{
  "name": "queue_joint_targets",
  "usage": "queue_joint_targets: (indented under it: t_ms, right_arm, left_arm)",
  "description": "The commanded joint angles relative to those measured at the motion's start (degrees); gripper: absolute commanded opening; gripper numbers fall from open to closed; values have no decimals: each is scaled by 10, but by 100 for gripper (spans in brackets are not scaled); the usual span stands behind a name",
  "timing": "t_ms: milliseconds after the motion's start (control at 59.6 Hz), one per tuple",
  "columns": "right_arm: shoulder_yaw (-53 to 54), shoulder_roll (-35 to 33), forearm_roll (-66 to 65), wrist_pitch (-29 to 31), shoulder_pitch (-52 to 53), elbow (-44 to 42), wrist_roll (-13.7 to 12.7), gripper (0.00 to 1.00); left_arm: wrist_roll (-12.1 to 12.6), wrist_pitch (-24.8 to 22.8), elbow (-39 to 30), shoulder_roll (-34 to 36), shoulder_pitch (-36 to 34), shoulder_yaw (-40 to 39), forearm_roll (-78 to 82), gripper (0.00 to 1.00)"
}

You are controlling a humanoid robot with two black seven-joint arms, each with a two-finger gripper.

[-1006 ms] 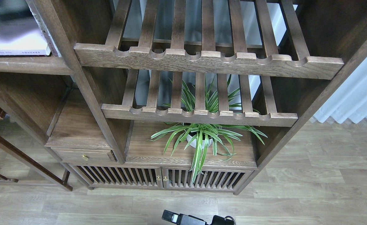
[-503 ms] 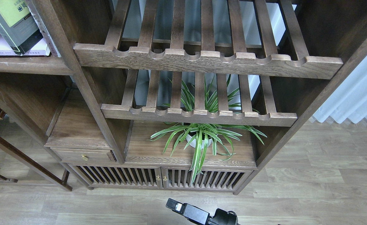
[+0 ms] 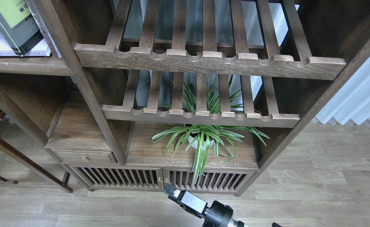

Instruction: Organize books on shelf

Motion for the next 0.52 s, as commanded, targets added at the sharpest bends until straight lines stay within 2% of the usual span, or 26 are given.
queue_joint_targets:
  t_ms: [0, 235, 285, 302, 352, 403, 503]
  right_arm:
    - [1, 13, 5, 0, 3, 1, 0, 100]
    - [17, 30, 5, 0, 12, 1, 0, 100]
    - [33, 43, 5, 0, 13, 0, 0, 100]
    - [49, 53, 9, 0, 13, 1, 0, 100]
    - [59, 57, 11, 0, 13, 1, 0, 100]
    - [66, 57, 11, 0, 13, 1, 0, 100]
    - [68, 57, 11, 0, 21, 0, 0, 100]
  left_arm:
    - [-2, 0, -24, -1, 66, -6, -26, 77]
    - [0, 0, -41, -37, 168, -6, -56, 82]
    - [2, 0, -39, -46, 201, 4, -57, 86]
    - [0, 0, -36, -59, 228, 23, -57, 88]
    - [0, 0, -34, -72, 244, 45, -57, 90]
    - [-2, 0, -32, -83, 259, 65, -60, 96]
    - [-1, 0, -30, -99, 273, 92, -61, 97]
